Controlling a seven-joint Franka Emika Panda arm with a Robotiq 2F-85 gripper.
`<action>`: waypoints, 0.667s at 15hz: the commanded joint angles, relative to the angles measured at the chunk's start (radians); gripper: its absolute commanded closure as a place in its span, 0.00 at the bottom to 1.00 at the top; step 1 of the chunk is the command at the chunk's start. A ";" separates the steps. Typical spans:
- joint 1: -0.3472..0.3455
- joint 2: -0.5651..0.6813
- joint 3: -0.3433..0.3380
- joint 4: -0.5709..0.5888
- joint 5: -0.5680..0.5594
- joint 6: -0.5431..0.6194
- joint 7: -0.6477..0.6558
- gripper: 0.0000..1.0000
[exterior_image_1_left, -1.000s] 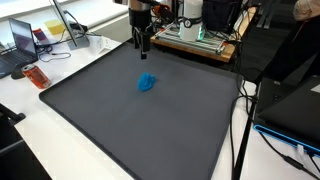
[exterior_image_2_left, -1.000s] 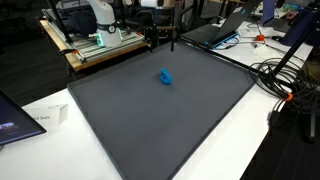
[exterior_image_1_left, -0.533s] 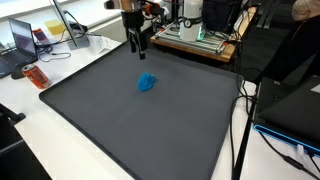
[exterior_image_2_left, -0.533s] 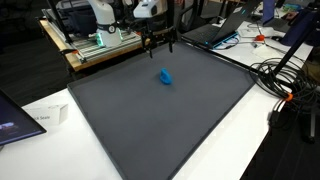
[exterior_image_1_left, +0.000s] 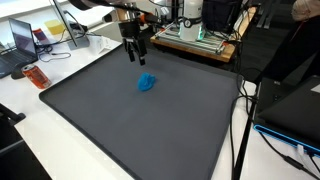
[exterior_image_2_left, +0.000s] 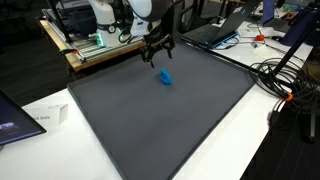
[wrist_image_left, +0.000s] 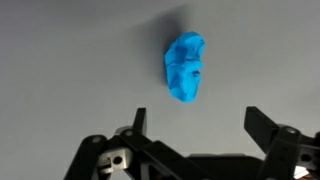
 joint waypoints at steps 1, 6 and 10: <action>-0.042 0.037 0.003 -0.017 0.002 -0.068 -0.103 0.00; -0.050 0.053 -0.032 -0.052 -0.046 -0.161 -0.190 0.00; -0.054 0.060 -0.058 -0.089 -0.106 -0.228 -0.225 0.00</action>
